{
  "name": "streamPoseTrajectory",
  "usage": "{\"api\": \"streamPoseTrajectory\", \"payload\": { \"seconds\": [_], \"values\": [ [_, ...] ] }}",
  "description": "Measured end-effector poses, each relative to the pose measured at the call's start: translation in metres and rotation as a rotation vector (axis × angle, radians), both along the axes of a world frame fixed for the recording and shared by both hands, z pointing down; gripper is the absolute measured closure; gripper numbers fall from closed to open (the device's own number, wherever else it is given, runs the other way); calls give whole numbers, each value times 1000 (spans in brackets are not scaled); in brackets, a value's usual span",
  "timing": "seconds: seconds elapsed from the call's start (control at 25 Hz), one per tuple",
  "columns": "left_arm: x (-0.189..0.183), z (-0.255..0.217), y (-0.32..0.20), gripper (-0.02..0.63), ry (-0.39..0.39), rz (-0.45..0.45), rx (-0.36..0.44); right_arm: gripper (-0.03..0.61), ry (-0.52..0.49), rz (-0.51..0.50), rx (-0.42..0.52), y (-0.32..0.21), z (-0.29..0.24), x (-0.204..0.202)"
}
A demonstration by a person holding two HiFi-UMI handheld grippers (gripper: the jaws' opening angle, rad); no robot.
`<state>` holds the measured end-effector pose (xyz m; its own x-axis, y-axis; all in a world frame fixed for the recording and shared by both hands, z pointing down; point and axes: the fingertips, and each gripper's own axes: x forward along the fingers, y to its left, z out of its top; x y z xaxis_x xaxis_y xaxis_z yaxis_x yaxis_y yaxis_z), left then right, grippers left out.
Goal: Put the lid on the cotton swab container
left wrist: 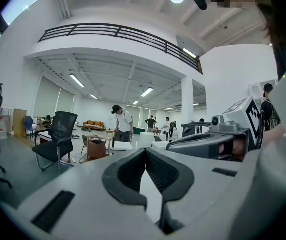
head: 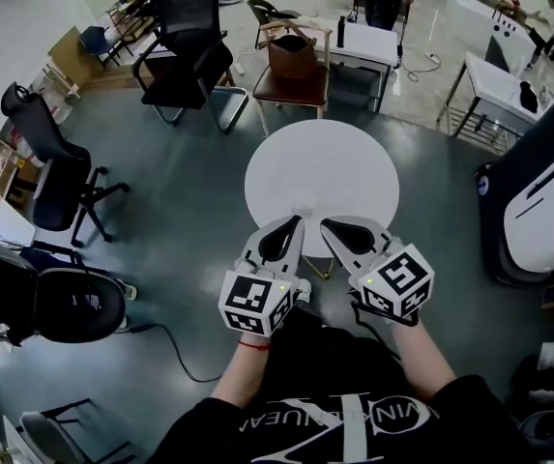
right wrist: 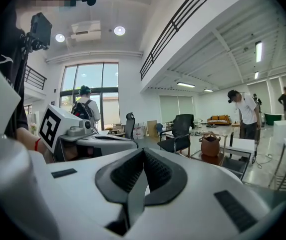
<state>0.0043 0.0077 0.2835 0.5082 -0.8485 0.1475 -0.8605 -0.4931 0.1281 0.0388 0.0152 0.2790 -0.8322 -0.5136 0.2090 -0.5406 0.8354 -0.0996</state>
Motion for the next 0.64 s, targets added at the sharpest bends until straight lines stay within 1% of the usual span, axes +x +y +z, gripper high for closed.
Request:
{"api": "streamPoseTrajectory", "payload": {
  "seconds": [0.2, 0.36, 0.48, 0.64],
  "values": [
    [10, -19, 10, 606, -9, 8, 36, 574, -15, 3, 12, 11, -18, 11],
    [10, -30, 19, 606, -14, 14, 62, 575, -34, -2, 38, 22, -31, 8],
    [9, -34, 24, 606, -14, 13, 78, 575, -44, -7, 52, 29, -33, 7],
    [18, -36, 32, 606, -21, 16, 89, 575, -63, -6, 54, 36, -34, 15]
  ]
}}
